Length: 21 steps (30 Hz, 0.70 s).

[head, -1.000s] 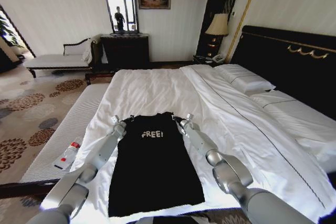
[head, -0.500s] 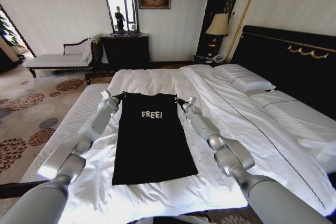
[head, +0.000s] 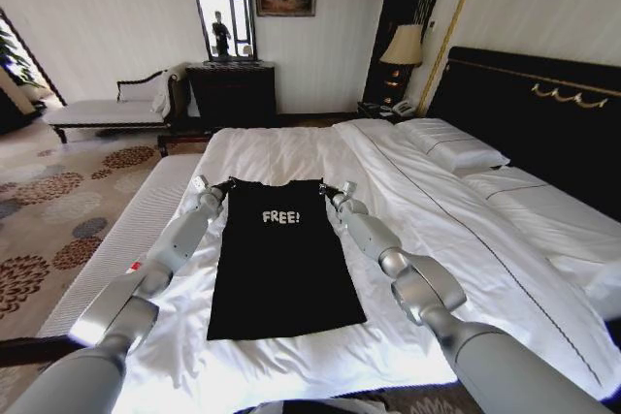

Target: Fold the clothes on the bed.

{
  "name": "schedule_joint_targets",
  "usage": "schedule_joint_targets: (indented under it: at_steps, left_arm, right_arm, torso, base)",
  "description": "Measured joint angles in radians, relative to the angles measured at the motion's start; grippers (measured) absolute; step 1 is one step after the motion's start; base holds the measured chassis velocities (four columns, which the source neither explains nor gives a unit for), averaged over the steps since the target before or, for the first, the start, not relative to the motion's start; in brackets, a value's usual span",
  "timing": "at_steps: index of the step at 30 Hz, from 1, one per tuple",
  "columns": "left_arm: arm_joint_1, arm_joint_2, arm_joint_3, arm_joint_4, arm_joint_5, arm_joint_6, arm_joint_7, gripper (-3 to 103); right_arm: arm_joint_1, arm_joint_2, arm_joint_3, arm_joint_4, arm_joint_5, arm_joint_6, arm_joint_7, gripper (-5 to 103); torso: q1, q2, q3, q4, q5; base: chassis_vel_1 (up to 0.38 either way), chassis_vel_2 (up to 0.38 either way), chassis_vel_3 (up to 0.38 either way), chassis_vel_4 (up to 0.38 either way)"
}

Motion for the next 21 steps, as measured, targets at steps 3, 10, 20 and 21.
schedule_joint_targets:
  at_steps: [3, 10, 20, 21]
  left_arm:
    - [0.12, 0.01, -0.037, -0.118, -0.009, -0.011, -0.026, 2]
    - [0.335, 0.072, -0.074, -0.394, 0.01, -0.031, -0.055, 2]
    - [0.661, 0.135, -0.182, -0.668, 0.052, -0.047, -0.058, 2]
    - [0.707, 0.138, -0.206, -0.702, 0.053, -0.049, -0.054, 2]
  right_arm:
    - [-0.077, -0.035, -0.013, 0.116, 0.037, 0.0, 0.035, 1]
    - [-0.324, -0.148, -0.037, 0.451, 0.081, -0.005, 0.089, 1]
    - [-0.648, -0.264, 0.044, 0.847, 0.03, -0.011, 0.133, 1]
    - [-0.7, -0.281, 0.059, 0.881, 0.014, -0.009, 0.134, 1]
  torso:
    - [0.0, 0.0, 0.0, -0.0001, 0.0]
    - [0.0, 0.0, 0.0, -0.0004, 0.0003]
    - [0.0, 0.0, 0.0, 0.0008, 0.0]
    - [0.0, 0.0, 0.0, -0.0001, 0.0001]
  base:
    - [0.0, 0.0, 0.0, 0.0]
    - [0.0, 0.0, 0.0, 0.0]
    - [0.0, 0.0, 0.0, 0.0]
    - [0.0, 0.0, 0.0, 0.0]
